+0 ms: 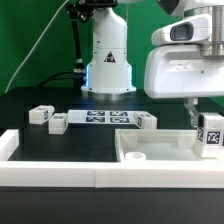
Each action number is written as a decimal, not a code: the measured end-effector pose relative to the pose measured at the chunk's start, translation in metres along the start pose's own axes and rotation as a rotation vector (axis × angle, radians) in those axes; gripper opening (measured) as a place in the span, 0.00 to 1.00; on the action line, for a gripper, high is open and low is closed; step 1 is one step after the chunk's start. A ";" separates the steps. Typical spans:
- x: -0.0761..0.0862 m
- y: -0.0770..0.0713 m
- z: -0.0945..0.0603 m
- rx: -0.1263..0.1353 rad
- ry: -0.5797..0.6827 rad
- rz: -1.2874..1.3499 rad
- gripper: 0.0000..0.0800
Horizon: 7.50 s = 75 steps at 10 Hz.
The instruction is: Assemble one leg
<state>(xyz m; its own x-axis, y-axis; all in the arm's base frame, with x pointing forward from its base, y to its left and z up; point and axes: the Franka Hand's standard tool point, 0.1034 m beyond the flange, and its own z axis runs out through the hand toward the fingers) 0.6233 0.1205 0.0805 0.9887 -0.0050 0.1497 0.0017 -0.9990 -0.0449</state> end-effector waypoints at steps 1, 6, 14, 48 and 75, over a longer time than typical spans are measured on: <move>-0.002 0.002 0.001 0.006 0.011 0.169 0.36; -0.004 0.008 0.001 0.044 0.039 0.885 0.37; -0.008 0.005 0.000 0.073 -0.008 1.608 0.37; -0.005 0.009 -0.002 0.028 -0.029 1.456 0.36; -0.002 0.015 -0.004 -0.017 -0.048 0.307 0.81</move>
Offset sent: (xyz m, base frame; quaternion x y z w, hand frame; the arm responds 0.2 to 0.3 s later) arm -0.0114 0.0042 -0.0070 0.0195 -0.0016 0.2709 0.9624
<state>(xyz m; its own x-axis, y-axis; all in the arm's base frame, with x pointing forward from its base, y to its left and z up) 0.6208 0.1057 0.0832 0.9487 -0.3046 0.0851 -0.2999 -0.9518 -0.0640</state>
